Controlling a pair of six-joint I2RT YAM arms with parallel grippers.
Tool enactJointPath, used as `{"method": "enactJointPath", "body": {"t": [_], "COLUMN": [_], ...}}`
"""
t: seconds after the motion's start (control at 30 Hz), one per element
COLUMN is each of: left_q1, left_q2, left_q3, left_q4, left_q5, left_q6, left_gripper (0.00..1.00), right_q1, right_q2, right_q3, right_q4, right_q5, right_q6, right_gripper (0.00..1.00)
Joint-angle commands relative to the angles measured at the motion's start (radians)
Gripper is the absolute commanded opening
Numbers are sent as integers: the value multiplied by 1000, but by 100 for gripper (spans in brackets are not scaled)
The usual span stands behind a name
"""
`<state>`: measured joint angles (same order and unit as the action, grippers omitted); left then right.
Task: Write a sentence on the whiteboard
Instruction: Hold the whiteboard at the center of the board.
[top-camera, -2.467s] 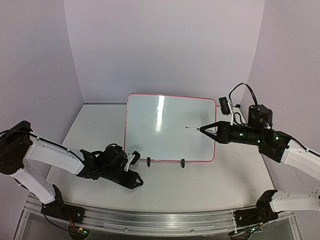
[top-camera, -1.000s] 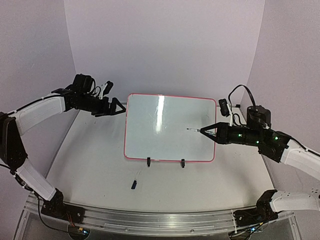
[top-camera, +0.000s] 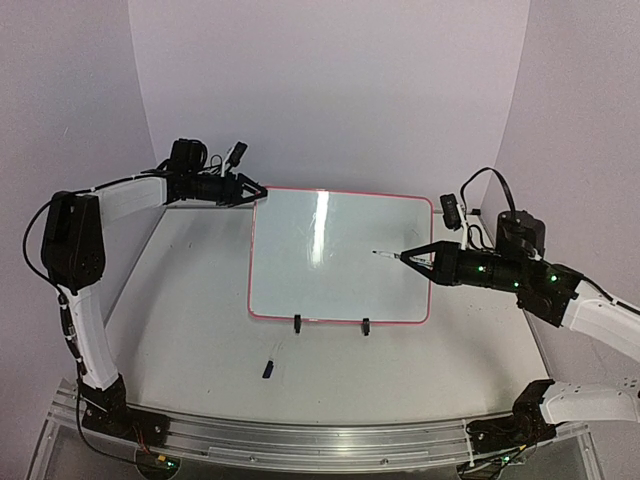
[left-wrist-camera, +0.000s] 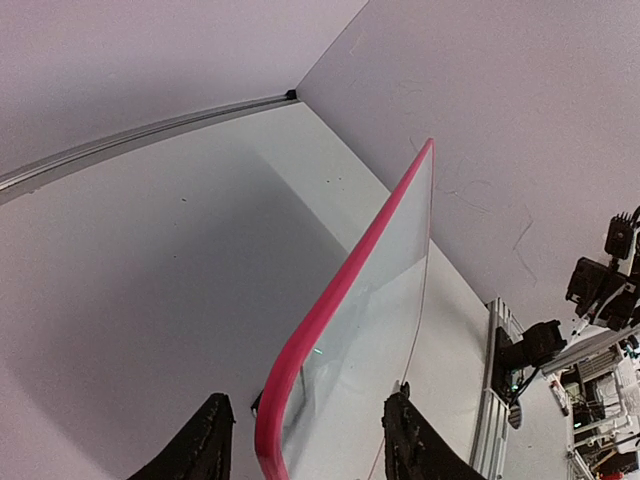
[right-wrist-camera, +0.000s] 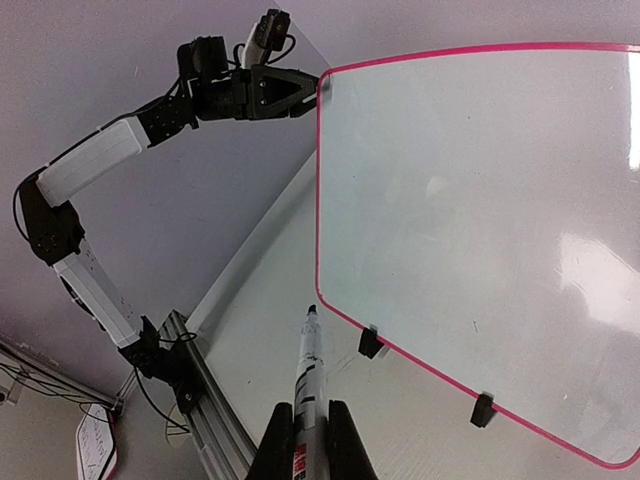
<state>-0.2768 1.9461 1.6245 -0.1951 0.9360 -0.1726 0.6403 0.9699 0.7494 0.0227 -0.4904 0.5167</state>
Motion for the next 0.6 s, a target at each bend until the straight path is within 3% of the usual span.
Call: {"method": "enactJointPath", "body": {"t": [0.0,0.2,0.33,0.5,0.57], "left_q1": [5,8,7,8,8], "left_q2": [21,47,31,-7,-31], "left_q3": [69,80,43,-30,-57], "left_q4": [49,32,78,94,89], "left_q5": [107,173,211,243,248], "left_q6": [-3,17,15,39,53], "left_gripper": [46,28,21,0,0], "right_q1": [9,12,13,15,16], "right_q2": [-16,-22,-26,-27,-29], "right_q3": [-2,-2,-4,-7,-6], "right_q4": [47,48,48,48,48], "right_q5": [-11,-11,-11,-10,-11], "right_q6": [9,12,14,15,16], "right_gripper": [0,0,0,0,0]}}
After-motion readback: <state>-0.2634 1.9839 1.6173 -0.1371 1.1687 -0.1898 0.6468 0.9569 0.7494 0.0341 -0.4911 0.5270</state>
